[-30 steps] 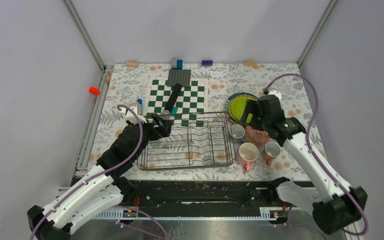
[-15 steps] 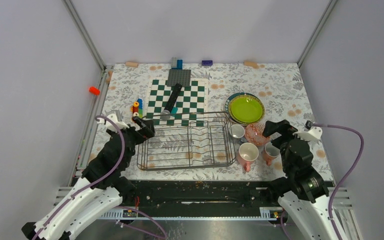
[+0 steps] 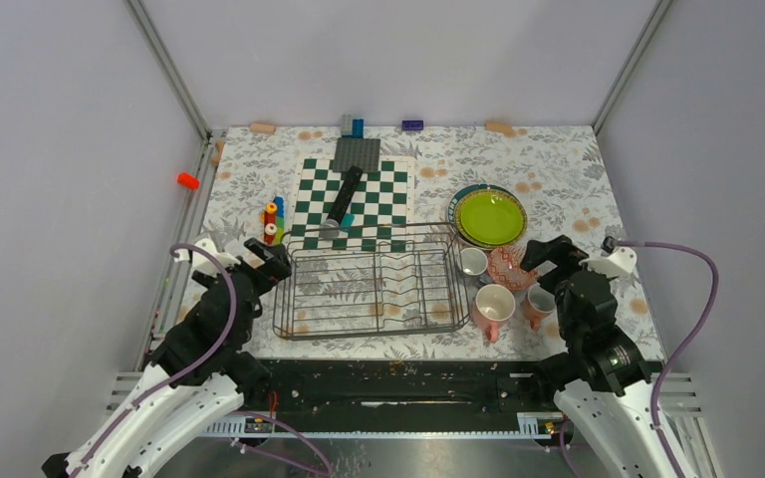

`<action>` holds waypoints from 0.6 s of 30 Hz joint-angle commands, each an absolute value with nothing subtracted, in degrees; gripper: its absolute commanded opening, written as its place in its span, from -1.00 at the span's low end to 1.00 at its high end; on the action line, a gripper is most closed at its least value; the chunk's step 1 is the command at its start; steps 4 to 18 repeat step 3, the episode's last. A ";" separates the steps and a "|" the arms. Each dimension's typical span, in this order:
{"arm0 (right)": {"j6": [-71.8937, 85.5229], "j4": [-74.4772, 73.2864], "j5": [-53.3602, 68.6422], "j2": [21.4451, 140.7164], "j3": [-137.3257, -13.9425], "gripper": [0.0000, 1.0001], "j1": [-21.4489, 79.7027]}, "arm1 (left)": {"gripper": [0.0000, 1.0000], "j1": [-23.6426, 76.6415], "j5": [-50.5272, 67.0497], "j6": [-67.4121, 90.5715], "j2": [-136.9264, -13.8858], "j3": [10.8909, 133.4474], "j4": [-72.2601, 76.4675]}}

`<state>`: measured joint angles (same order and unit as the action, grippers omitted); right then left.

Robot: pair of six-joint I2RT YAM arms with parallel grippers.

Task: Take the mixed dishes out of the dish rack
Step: Reset both arms

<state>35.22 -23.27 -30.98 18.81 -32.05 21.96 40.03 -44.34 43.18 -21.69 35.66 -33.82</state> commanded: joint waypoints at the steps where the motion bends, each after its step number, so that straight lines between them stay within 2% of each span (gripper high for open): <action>1: 34.19 -22.13 -32.84 19.50 -33.78 0.99 21.71 | 0.97 39.77 -47.59 43.51 -22.00 37.22 -33.73; 18: 34.10 -22.15 -32.87 19.36 -33.80 0.99 21.71 | 0.97 39.81 -47.53 43.59 -22.51 37.36 -33.75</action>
